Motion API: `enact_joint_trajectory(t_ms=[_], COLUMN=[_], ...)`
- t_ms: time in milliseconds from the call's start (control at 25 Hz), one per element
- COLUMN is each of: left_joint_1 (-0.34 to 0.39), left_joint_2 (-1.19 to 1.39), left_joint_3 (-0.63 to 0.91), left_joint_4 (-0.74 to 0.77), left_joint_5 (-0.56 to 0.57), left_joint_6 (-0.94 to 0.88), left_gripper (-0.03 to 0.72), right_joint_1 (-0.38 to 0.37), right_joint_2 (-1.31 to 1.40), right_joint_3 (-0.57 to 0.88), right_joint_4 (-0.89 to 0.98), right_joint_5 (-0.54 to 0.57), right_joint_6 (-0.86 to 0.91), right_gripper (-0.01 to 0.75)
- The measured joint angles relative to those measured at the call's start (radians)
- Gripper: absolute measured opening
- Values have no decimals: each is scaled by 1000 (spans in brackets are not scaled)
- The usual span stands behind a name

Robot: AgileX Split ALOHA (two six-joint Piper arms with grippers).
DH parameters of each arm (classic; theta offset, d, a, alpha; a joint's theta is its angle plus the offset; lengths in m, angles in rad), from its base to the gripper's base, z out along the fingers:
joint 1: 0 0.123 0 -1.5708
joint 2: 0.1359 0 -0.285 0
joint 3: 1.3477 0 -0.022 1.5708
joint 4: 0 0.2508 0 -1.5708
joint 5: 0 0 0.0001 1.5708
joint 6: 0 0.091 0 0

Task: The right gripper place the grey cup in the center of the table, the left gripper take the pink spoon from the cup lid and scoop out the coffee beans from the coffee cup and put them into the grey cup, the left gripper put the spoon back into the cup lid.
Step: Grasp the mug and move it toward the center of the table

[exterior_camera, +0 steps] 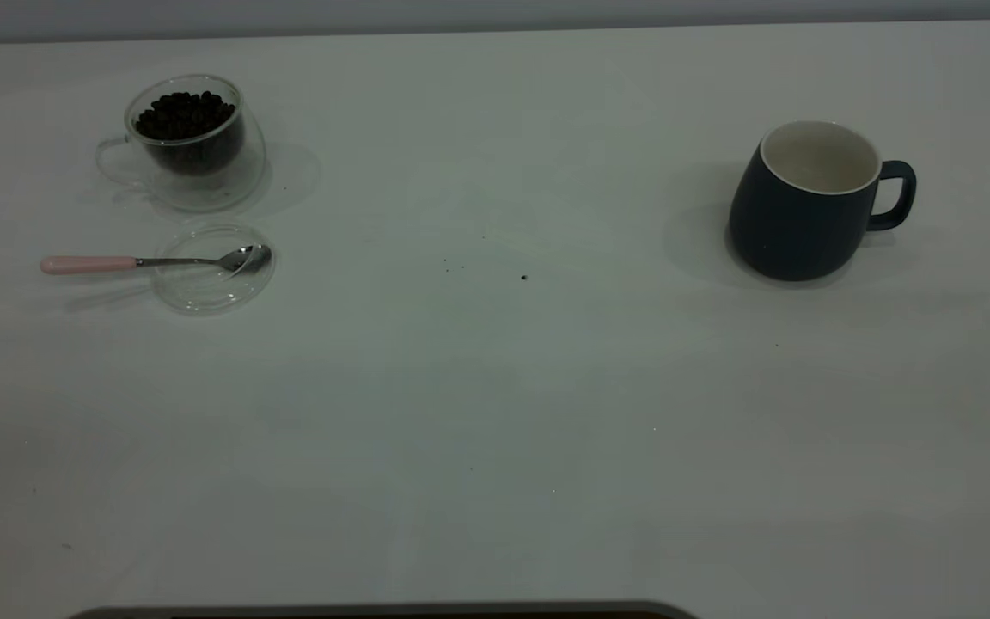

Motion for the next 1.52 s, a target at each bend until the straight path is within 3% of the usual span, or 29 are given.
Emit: enact_joint_trajectory(t_ms=[640,1000,1200,1520], left_joint_1=[0,0,0,0], left_joint_2=[0,0,0,0], left_joint_3=[0,0,0,0], left_joint_4=[0,0,0,0], left_joint_5=[0,0,0,0], left_joint_6=[2,3,3,3], left_gripper=[517,517,517,517], right_joint_1=[0,0,0,1], right_joint_2=[15,527,889,1280], right_joint_3=[-14,-179,-258,-276], right_joint_4=[81,29,-4,-6], right_joint_5=[-19,-132,-273,-650], right_joint_6=[-56,-218,-374,-611], right_gripper=[591,591,591,591])
